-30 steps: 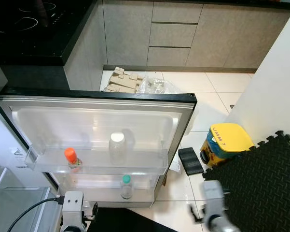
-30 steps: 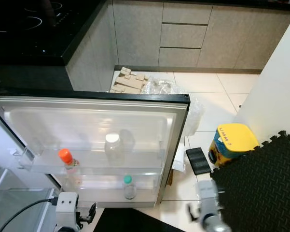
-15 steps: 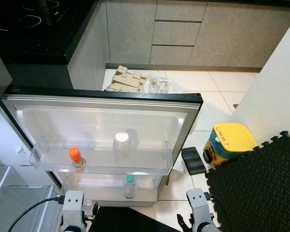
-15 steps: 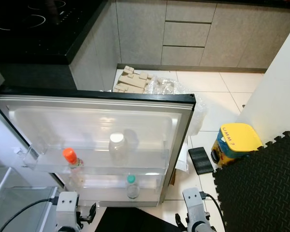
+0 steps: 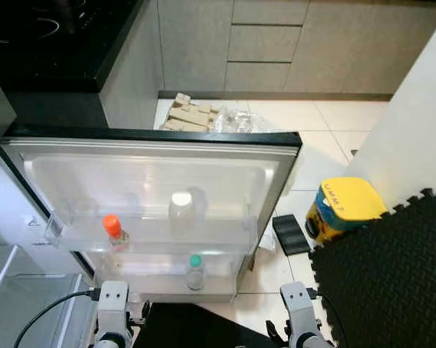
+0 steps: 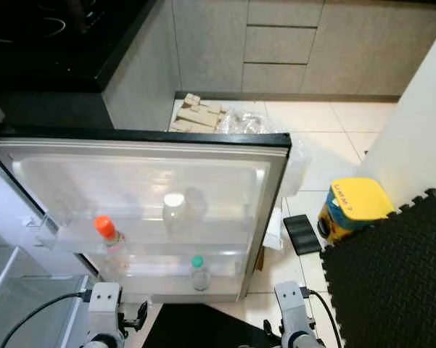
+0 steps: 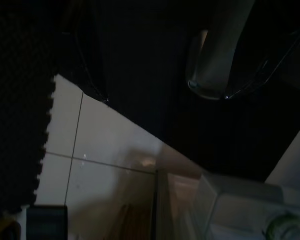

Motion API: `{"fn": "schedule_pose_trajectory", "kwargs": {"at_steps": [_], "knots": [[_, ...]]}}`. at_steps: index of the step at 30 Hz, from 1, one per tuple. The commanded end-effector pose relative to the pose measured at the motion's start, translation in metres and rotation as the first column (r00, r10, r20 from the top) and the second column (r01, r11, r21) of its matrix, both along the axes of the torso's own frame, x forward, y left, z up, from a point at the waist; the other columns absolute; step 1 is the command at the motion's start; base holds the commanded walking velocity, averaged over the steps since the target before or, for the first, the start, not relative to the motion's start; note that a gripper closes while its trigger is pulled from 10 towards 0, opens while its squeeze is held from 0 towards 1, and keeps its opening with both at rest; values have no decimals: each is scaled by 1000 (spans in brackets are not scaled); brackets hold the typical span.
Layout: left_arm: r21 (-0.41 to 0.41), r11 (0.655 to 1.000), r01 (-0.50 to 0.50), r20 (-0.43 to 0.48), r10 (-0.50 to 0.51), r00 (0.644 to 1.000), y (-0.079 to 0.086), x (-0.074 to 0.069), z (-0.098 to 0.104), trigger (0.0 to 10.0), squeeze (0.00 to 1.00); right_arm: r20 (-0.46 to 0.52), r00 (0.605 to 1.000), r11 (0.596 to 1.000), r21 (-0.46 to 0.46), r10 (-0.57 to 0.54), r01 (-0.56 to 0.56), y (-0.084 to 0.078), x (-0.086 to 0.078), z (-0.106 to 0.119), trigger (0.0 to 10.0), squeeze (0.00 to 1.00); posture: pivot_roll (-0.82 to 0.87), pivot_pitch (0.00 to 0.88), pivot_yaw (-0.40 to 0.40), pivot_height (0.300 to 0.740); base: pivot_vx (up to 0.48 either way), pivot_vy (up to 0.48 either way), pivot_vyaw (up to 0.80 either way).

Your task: Restocking fridge

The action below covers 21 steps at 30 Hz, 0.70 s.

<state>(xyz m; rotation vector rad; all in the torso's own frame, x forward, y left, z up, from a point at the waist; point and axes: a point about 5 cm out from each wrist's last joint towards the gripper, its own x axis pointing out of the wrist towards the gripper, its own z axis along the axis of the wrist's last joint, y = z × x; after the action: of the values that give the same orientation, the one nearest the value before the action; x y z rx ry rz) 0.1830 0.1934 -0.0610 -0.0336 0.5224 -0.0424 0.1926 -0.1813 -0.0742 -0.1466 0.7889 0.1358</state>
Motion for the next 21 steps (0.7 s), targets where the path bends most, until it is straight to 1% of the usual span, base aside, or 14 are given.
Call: {"fn": "schedule_pose_trajectory", "kwargs": {"at_steps": [1,9,14,21], "knots": [[-14,1000,-13,-47,12,999,-1,-10,-7,10000,0,-21,1000,1000,-4,-5,5,-1,-7,-3,10000,0,-141,76,-21,701,-360,0,0],[-6,1000,-6,-75,5,997,0,-11,-9,10000,0,-22,1000,1000,-2,1,-1,0,-7,-4,10000,0,-139,73,-18,701,-360,0,0],[-1,1000,-3,-82,3,997,4,-12,-9,10000,0,-25,1000,1000,-1,2,-2,1,-8,-4,10000,0,-139,70,-16,701,-330,0,0],[9,1000,0,-105,1,994,6,-13,-11,10000,0,-25,1000,1000,0,-2,2,2,-8,-5,10000,0,-138,71,-12,701,0,0,0]]}}
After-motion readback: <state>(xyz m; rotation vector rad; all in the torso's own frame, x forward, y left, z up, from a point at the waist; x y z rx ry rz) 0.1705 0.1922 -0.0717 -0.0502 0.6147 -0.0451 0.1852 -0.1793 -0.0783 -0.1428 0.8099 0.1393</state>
